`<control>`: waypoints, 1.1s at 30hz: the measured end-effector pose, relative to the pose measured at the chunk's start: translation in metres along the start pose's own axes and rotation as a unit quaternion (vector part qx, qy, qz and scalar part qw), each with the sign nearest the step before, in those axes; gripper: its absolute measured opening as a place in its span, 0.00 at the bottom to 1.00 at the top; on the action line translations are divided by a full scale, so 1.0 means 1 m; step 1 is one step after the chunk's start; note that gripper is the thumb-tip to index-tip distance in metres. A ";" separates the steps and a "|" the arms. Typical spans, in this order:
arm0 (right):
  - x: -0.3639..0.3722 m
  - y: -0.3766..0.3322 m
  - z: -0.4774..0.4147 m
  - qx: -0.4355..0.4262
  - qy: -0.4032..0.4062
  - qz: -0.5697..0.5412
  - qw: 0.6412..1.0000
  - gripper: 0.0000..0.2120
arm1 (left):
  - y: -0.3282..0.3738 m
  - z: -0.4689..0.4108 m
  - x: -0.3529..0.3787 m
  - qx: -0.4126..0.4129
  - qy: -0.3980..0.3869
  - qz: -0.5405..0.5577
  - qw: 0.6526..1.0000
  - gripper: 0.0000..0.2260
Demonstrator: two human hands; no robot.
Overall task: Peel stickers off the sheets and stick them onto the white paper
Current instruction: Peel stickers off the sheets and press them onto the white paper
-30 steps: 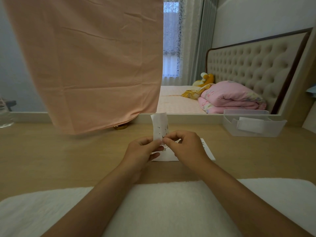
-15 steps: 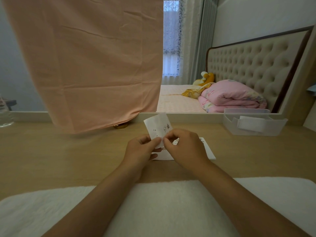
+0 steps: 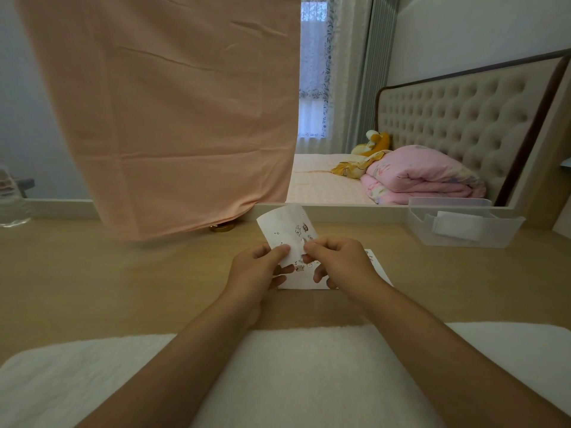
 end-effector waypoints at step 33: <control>0.000 0.009 0.000 -0.403 0.109 0.277 0.866 0.06 | 0.009 -0.004 -0.006 0.055 -0.048 -0.170 0.983 0.14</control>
Point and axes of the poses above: each hand's wrist, its own z-axis away from the middle knuckle, its own x-axis out of the palm, y = z × x, the point moved 2 cm from there along -z, towards the middle knuckle, and after that the axes turned 3 degrees about -x, right-handed, at the moved point
